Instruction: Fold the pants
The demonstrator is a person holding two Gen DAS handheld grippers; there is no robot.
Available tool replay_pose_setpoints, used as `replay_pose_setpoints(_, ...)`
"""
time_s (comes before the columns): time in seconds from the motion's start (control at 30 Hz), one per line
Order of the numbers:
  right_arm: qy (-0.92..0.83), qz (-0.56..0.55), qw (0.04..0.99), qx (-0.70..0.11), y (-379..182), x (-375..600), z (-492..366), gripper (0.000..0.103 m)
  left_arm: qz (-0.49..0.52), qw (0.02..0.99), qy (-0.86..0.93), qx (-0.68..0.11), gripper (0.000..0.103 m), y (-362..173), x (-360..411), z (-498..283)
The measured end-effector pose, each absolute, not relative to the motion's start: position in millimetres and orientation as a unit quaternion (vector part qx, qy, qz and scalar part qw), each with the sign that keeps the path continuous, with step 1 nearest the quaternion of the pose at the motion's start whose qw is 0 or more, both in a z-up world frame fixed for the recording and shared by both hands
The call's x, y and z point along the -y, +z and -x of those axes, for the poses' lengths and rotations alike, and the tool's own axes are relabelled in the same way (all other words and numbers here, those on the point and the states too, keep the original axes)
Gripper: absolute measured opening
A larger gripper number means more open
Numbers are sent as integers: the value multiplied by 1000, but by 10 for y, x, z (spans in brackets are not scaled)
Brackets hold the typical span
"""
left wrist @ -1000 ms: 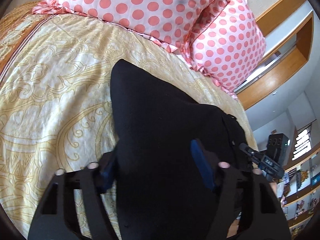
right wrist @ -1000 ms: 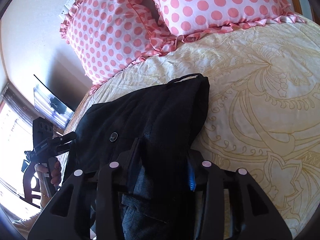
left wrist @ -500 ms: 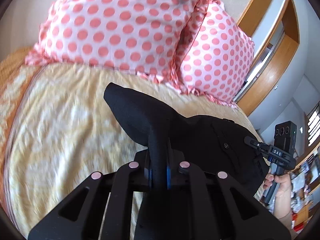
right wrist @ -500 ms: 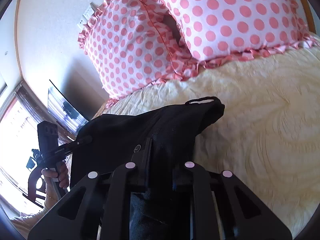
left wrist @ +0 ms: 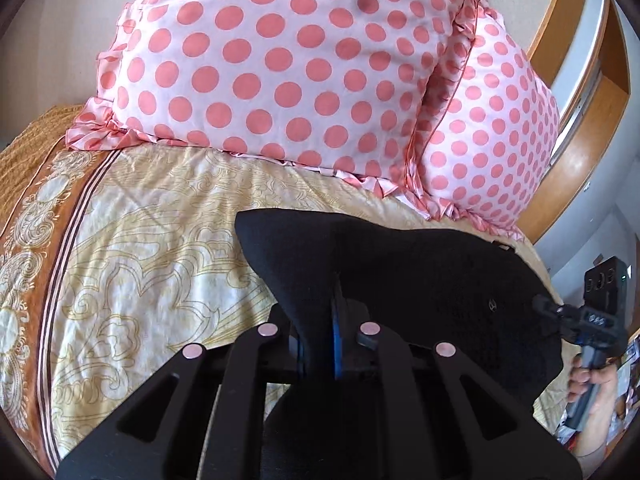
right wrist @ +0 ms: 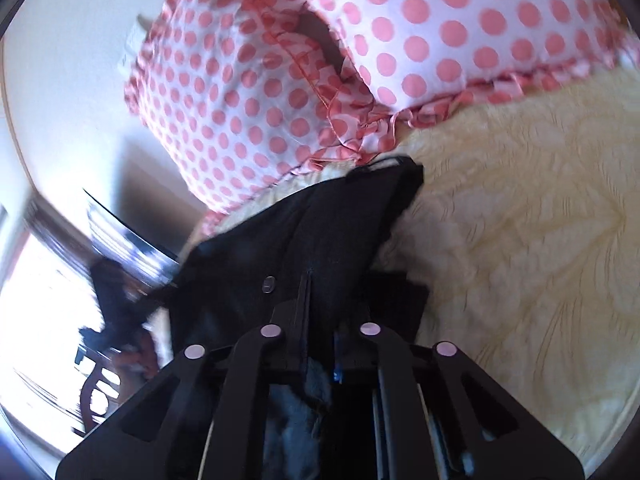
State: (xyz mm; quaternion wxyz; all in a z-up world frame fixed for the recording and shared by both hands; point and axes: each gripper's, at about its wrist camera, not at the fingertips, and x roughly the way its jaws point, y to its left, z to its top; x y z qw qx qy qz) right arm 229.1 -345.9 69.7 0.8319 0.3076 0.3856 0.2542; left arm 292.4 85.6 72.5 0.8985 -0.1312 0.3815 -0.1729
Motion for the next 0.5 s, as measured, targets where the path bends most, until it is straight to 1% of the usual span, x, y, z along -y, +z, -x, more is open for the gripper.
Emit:
replay_pose_setpoints(0.03, 254, -316, 828, -388, 694, 3460, -2264, 3, 130, 898, -174, -383, 9, 722, -847, -2932)
replay_pose_setpoints(0.17, 201, -247, 837, -445, 603, 3360, -2206, 6, 117, 890, -176, -404, 11, 675, -828, -3030)
replay_pose_setpoints(0.3, 197, -239, 833, -457, 607, 3384, -2090, 10, 114, 889, -174, -408, 13, 643, -864, -3014)
replay_pose_setpoints(0.37, 174, -205, 849, -456, 687, 3367, -1985, 22, 110, 892, -171, -403, 13, 666, -879, -2977)
replay_pose_setpoints(0.4, 166, -194, 854, -453, 717, 3366, -1947, 38, 110, 894, -170, -401, 14, 676, -890, -2965)
replay_pose_setpoints(0.43, 161, -186, 858, -451, 742, 3375, -1898, 45, 108, 895, -168, -399, 16, 683, -903, -2947)
replay_pose_setpoints(0.5, 169, -190, 853, -455, 741, 3401, -1837, 45, 105, 896, -166, -397, 18, 699, -920, -2933)
